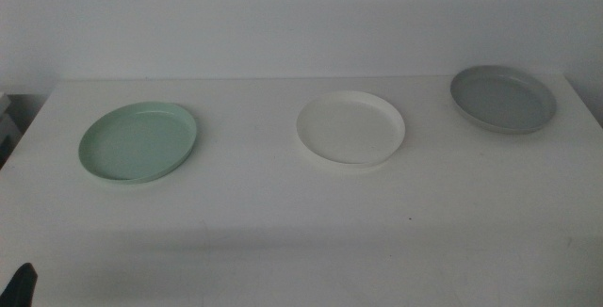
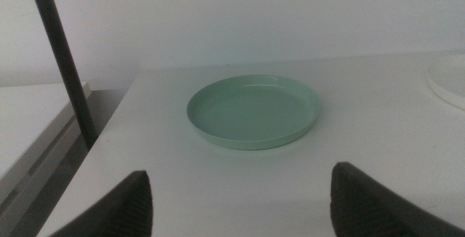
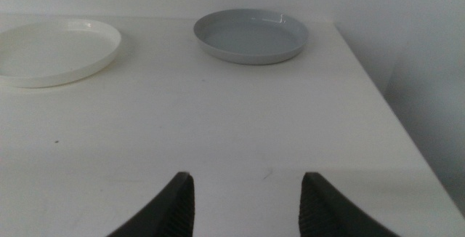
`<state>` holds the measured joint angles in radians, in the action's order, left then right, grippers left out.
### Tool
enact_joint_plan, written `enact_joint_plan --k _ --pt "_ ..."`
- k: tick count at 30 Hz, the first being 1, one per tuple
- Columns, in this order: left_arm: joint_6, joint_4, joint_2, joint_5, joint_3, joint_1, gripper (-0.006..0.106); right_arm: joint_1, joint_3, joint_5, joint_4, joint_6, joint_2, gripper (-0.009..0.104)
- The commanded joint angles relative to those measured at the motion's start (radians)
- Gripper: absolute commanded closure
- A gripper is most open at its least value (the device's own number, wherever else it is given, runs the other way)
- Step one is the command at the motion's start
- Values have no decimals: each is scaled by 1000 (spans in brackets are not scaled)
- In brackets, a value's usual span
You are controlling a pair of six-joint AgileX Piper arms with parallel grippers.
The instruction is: Stack the three bowls on top of each other.
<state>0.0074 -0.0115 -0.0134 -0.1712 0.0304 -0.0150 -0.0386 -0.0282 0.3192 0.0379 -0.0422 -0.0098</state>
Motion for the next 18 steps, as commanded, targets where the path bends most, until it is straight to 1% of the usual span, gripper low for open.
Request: enact_joint_plan --k 1,7,13,18 --pt "-7 6 -13 73 -5 5 20 -7 39 -62 7 -9 -11 56" --pt "-7 6 -13 73 -5 5 20 -7 49 -58 -3 -9 1 56" --pt "-7 6 -13 73 -5 5 20 -7 75 -48 2 -9 2 56" --pt "-7 6 -13 73 -5 5 20 -7 205 27 2 -9 67 56"
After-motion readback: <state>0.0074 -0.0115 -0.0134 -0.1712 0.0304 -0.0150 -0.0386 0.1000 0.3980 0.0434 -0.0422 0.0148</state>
